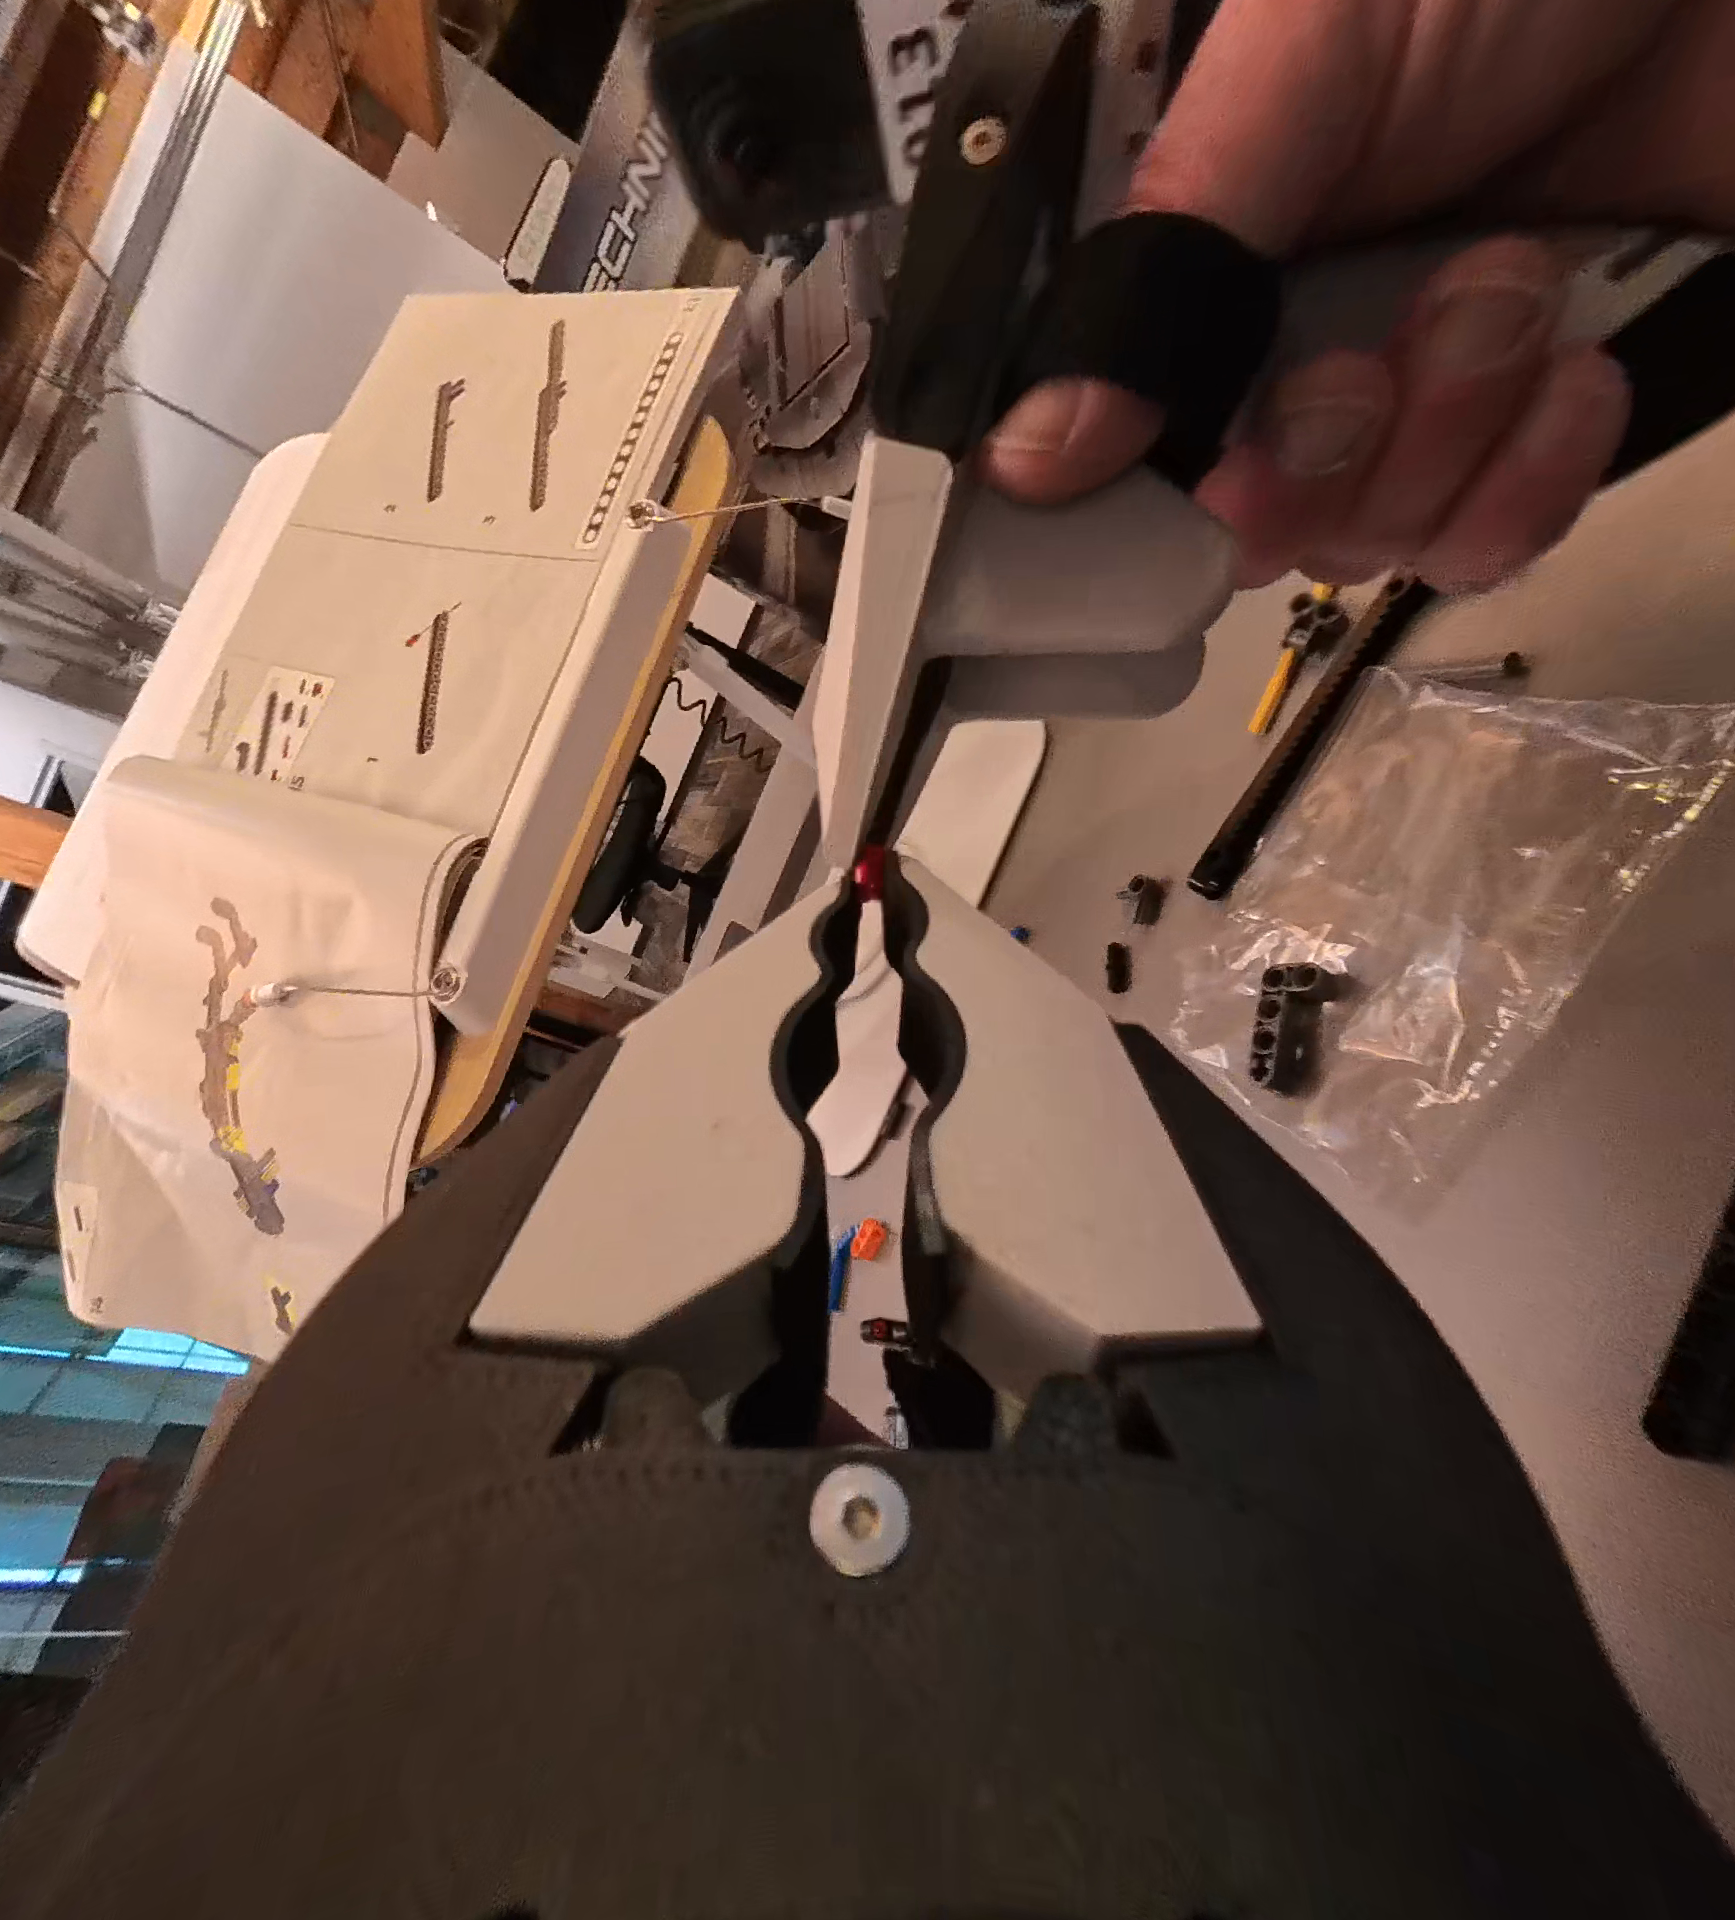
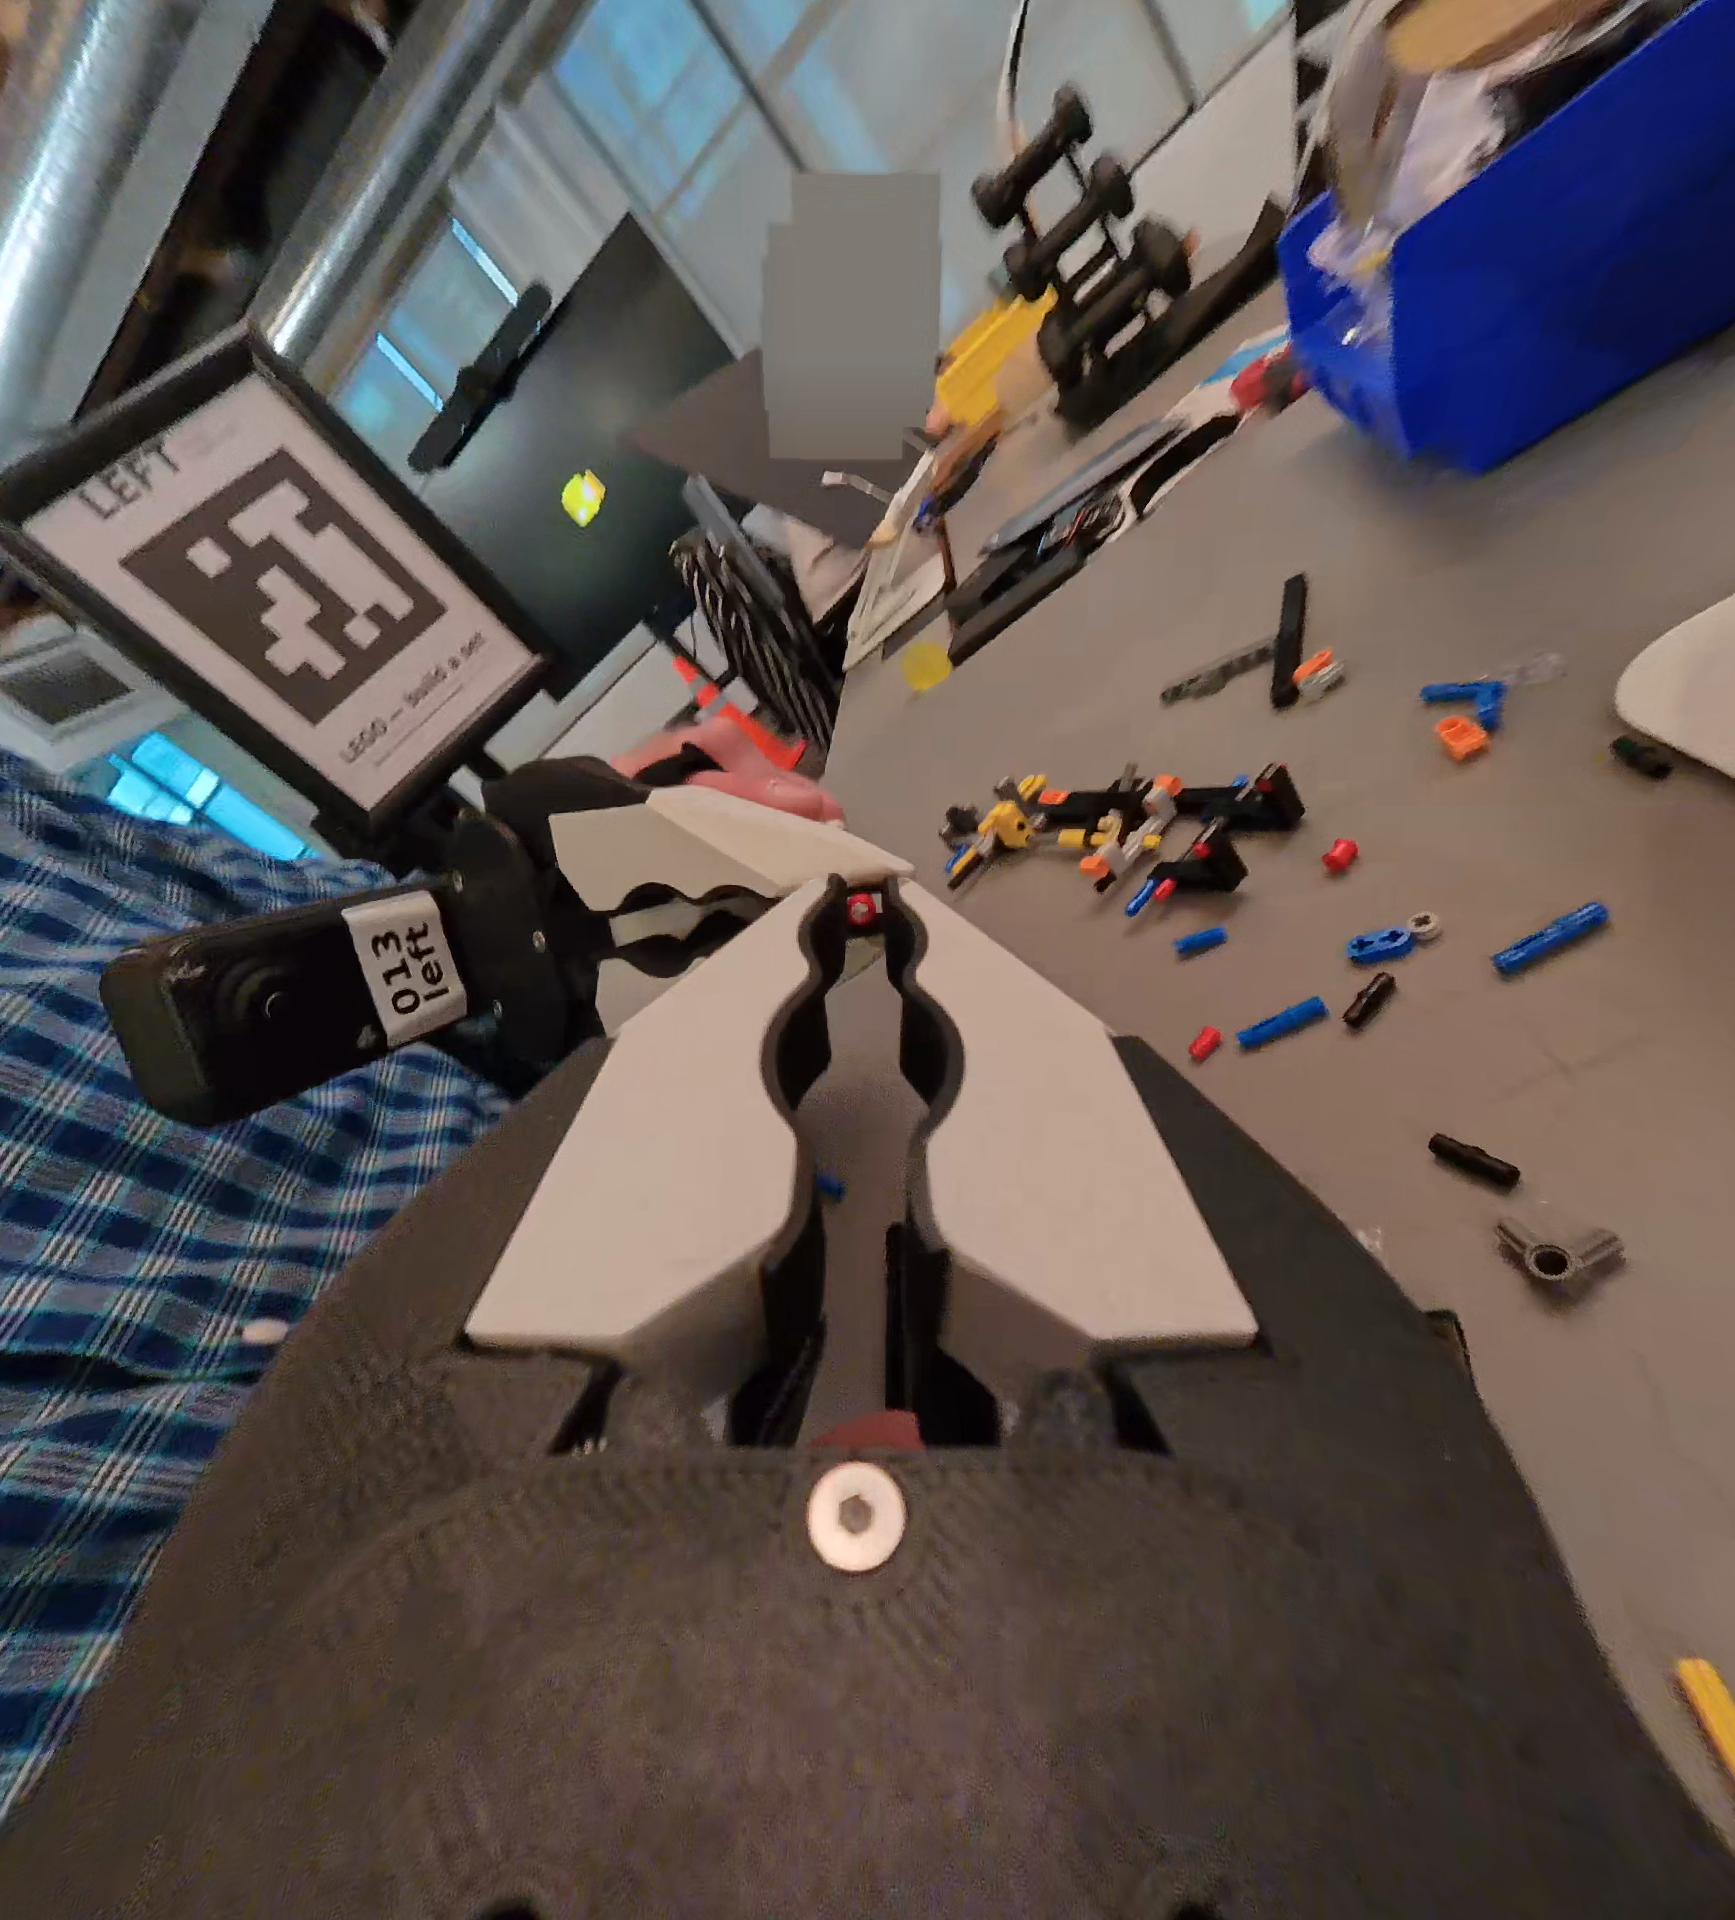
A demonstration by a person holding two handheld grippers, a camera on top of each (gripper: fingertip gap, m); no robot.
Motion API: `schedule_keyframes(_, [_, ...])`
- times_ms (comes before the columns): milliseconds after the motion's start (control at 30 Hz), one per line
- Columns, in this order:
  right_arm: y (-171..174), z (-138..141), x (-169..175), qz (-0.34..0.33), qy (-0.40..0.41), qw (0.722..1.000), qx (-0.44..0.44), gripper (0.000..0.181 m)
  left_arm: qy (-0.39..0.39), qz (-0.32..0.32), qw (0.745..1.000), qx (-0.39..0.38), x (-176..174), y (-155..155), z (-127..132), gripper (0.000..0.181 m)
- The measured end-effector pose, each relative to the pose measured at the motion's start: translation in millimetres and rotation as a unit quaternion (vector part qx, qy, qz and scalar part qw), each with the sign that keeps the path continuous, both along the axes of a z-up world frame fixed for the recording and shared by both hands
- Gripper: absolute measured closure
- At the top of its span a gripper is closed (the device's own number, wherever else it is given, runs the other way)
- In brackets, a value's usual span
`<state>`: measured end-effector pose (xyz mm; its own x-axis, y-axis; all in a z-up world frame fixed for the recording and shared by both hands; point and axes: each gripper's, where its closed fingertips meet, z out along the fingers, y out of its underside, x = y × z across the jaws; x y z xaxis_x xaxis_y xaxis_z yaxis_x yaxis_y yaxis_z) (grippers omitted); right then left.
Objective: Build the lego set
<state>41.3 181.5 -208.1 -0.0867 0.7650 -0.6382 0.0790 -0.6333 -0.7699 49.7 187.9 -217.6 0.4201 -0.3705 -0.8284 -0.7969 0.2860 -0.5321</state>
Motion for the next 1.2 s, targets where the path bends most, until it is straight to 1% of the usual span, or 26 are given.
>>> schedule_keyframes(133, [6.5, 0.6, 5.1, -0.028, 0.006, 1.000, 0.008, 0.176, -0.006, 0.005, 1.000, 0.006, -1.2, 3.1, 3.9, 0.179])
schedule_keyframes(267, [5.5, 0.4, 10.6, -0.020, 0.000, 1.000, 0.023, 0.170, 0.000, 0.006, 1.000, 0.016, -1.2, 3.5, 7.5, 0.180])
schedule_keyframes(400, [1.3, 4.5, 10.1, -0.004, -0.002, 0.999, 0.036, 0.169, 0.007, -0.002, 1.000, 0.021, 1.3, 2.4, 8.5, 0.180])
schedule_keyframes(700, [1.1, 1.6, 9.3, -0.013, -0.020, 0.996, 0.085, 0.175, 0.031, -0.005, 0.999, 0.024, 6.5, 1.3, 4.5, 0.180])
schedule_keyframes(733, [1.3, 1.9, 9.6, -0.015, -0.021, 0.995, 0.093, 0.178, 0.033, -0.005, 0.999, 0.024, 6.9, 1.3, 3.9, 0.180])
schedule_keyframes(967, [1.4, -0.3, 11.4, -0.019, -0.059, 0.983, 0.172, 0.179, 0.051, -0.001, 0.998, 0.026, 9.1, 2.1, 1.9, 0.180])
schedule_keyframes(1200, [2.5, 5.6, 15.5, -0.017, -0.034, 0.988, 0.153, 0.180, 0.036, -0.005, 0.999, 0.024, 11.3, 3.8, 6.5, 0.179])
